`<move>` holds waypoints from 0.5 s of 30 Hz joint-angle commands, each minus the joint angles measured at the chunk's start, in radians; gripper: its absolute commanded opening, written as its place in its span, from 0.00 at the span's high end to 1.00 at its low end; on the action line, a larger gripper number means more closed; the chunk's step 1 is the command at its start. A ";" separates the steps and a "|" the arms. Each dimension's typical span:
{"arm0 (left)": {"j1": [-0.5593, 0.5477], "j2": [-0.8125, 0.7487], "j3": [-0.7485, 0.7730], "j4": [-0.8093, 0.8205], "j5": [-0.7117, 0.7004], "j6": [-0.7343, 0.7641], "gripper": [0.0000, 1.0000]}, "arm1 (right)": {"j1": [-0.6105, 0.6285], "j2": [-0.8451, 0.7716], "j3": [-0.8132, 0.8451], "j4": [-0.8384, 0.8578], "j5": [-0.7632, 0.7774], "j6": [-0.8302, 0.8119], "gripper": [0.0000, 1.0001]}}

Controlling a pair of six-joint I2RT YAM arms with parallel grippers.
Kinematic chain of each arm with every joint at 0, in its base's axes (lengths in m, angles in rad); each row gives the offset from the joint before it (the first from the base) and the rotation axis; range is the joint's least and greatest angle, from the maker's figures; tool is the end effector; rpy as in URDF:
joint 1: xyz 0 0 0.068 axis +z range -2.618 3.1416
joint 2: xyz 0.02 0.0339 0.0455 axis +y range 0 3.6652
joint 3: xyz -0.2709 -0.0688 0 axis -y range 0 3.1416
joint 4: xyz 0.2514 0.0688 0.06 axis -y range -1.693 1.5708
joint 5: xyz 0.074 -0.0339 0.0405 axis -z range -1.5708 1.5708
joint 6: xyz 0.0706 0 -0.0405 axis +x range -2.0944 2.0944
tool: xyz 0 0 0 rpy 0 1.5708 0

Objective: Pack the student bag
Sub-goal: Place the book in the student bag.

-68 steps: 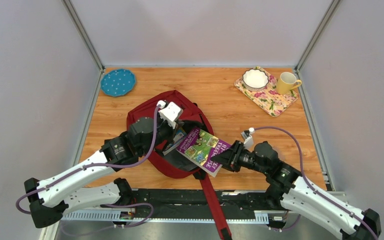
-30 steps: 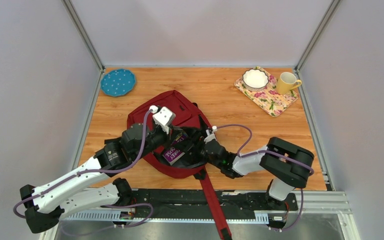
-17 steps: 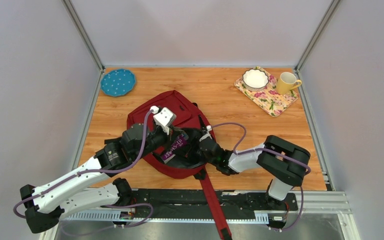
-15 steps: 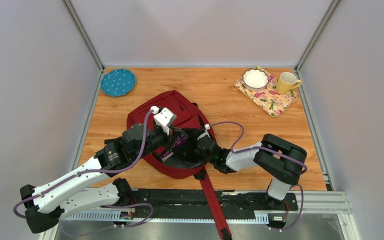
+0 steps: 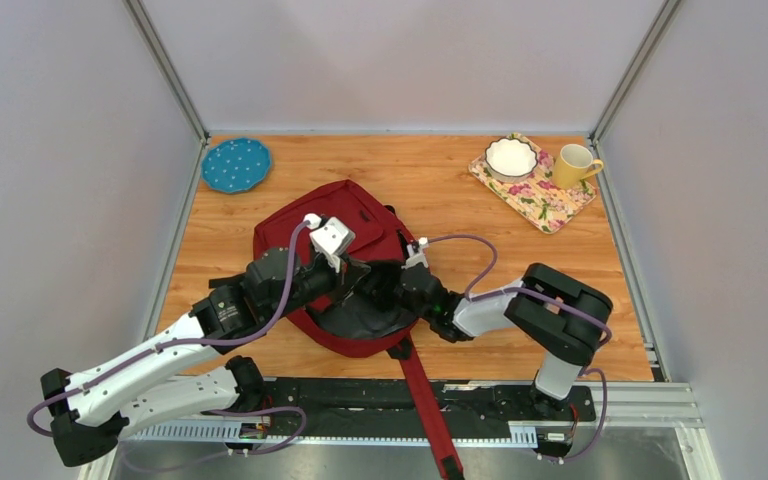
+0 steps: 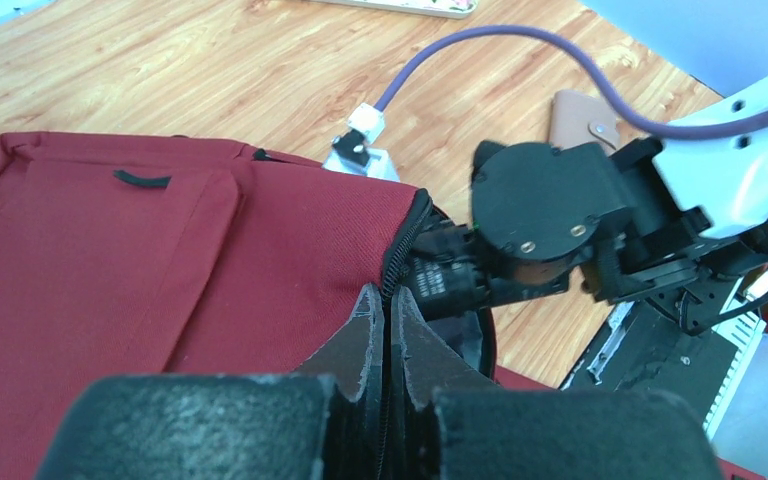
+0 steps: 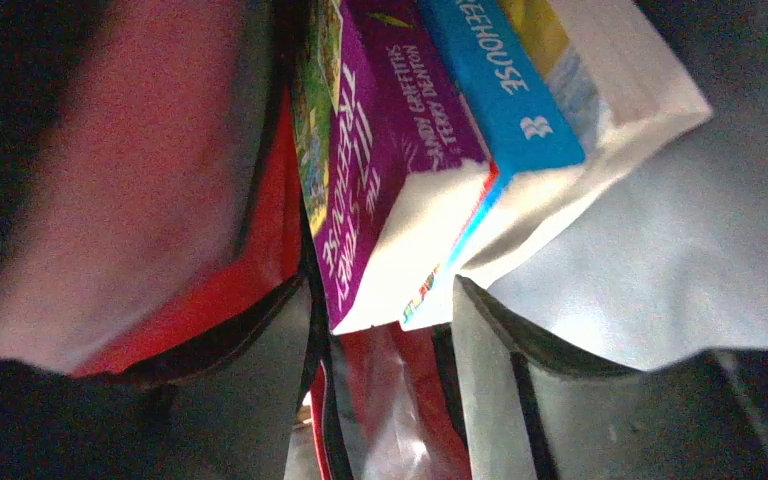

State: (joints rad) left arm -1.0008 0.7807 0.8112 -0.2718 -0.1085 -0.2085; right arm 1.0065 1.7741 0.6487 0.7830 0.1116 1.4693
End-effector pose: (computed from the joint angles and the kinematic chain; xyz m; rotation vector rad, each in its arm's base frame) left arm 0.1235 -0.1786 0.3373 0.6500 1.7609 -0.7518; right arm 0.2061 0.3109 0.1294 0.6006 2.1635 1.4543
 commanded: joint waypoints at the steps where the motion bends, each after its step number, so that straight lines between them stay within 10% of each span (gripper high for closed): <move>1: -0.004 -0.003 0.003 0.051 0.039 -0.019 1.00 | -0.005 -0.128 -0.072 -0.017 0.014 -0.116 0.42; 15: -0.004 0.008 0.019 0.052 0.079 -0.023 1.00 | 0.021 -0.018 0.058 -0.153 -0.017 -0.084 0.71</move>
State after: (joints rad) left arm -1.0008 0.8024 0.8059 -0.2710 -0.0647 -0.2123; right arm 1.0298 1.6882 0.6193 0.6388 0.0845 1.3846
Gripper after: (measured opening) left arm 0.017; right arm 0.320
